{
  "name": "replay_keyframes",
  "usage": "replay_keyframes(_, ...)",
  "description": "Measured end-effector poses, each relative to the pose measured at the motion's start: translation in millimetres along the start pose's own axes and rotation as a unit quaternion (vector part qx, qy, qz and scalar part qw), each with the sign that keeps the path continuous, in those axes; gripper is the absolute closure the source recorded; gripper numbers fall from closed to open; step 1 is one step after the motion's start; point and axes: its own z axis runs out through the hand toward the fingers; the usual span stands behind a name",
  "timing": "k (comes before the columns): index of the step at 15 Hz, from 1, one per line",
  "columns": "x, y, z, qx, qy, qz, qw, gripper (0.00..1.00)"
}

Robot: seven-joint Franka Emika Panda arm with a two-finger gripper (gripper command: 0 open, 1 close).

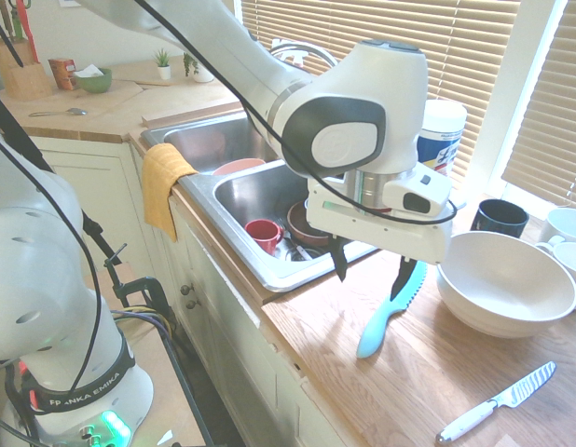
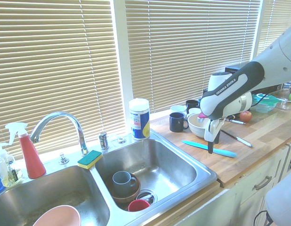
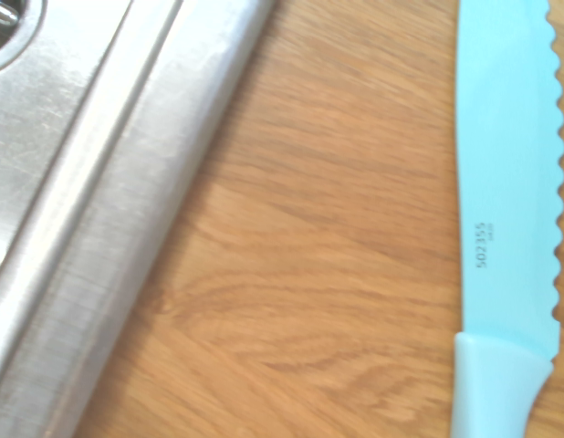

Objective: Put the knife into the sink

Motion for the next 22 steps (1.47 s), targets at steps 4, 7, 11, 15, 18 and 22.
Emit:
replay_keyframes(4, 10.5, 4.2, 16.4, -0.001, 0.000, 0.006, 1.000, 0.00)
replay_keyframes(7, 27.4, 11.2, 29.9, -0.004, -0.001, 0.016, 1.000, 0.00)
replay_keyframes(11, 41.7, 12.0, 39.4, -0.005, -0.008, 0.020, 1.000, 1.00)
replay_keyframes(15, 43.2, 12.8, 39.6, -0.002, -0.009, 0.025, 1.000, 1.00)
replay_keyframes(18, 42.3, 13.0, 40.3, 0.001, -0.012, 0.029, 0.999, 1.00)
replay_keyframes(22, 41.3, 17.3, 40.9, 0.003, -0.014, 0.035, 0.999, 1.00)
